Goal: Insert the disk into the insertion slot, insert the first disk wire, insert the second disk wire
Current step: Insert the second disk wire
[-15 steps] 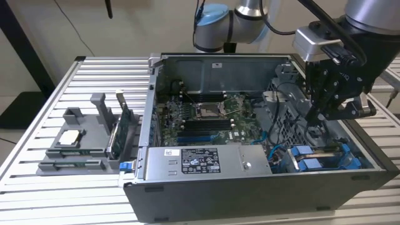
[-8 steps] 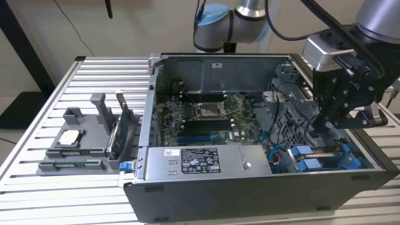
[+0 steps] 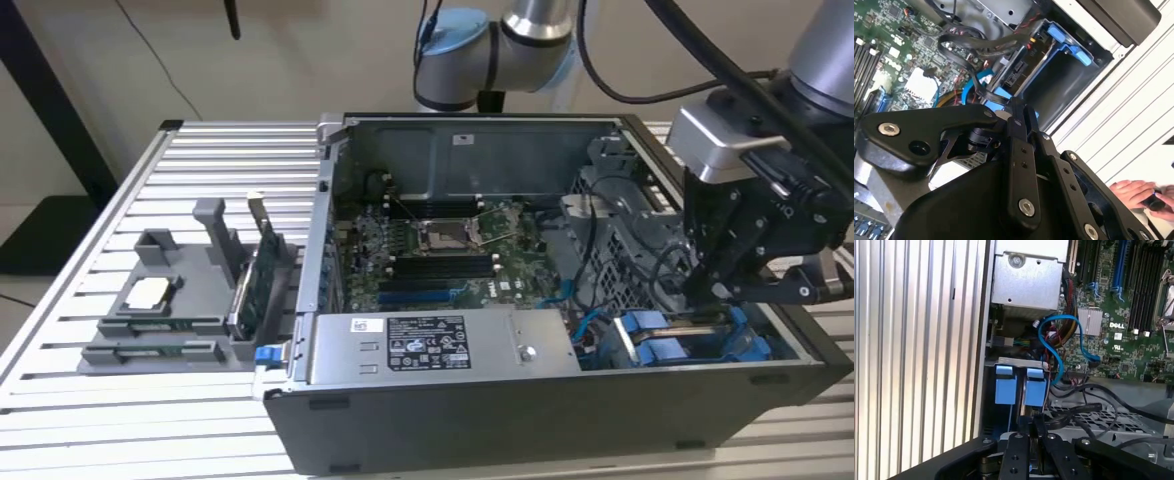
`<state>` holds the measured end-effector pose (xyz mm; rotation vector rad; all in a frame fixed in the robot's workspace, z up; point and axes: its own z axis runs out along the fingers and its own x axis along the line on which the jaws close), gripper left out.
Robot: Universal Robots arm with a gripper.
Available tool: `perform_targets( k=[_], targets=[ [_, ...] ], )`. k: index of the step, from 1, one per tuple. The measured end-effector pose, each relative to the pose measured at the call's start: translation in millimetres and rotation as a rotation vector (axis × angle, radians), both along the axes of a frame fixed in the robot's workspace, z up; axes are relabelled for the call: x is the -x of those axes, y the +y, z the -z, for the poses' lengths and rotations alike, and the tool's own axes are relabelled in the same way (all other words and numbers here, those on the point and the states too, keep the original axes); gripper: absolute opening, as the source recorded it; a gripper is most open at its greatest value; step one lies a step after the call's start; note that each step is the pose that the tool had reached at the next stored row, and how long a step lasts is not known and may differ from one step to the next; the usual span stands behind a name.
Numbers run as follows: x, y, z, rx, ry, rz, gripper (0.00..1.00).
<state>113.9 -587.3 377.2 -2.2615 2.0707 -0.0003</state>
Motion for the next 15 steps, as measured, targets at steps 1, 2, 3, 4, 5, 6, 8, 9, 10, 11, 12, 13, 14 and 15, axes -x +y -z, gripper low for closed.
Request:
perform_targets(
  k=[1, 2, 3, 4, 5, 6, 8, 9, 10, 11, 12, 13, 14, 15],
  targets=[
    [0.0, -1.7, 0.8, -0.0001, 0.0000, 0.000, 0.16],
    [0.0, -3.1, 1.6, -0.0001, 0.0000, 0.000, 0.16],
    [-0.1, -4.2, 2.5, -0.0002, 0.0000, 0.000, 0.16],
    [-0.1, -4.5, 3.3, -0.0004, -0.0001, 0.000, 0.16],
    [-0.2, -4.4, 3.9, -0.0003, -0.0002, 0.000, 0.16],
    [-0.2, -4.5, 4.2, -0.0013, -0.0003, 0.000, 0.16],
    [-0.7, -4.5, 5.4, -0.0054, -0.0003, 0.001, 0.16],
    [-1.2, -4.5, 6.1, -0.0083, -0.0004, 0.004, 0.16],
    [-1.6, -4.5, 6.9, -0.0108, -0.0004, 0.009, 0.16],
    [-2.0, -4.5, 7.6, -0.0131, -0.0004, 0.014, 0.16],
    [-2.2, -4.5, 8.3, -0.0160, -0.0004, 0.017, 0.16],
    [-2.3, -4.5, 9.0, -0.0196, -0.0004, 0.020, 0.16],
    [-2.3, -4.4, 9.6, -0.0230, -0.0004, 0.023, 0.16],
    [-2.5, -4.1, 10.1, -0.0272, -0.0004, 0.024, 0.16]
  ],
)
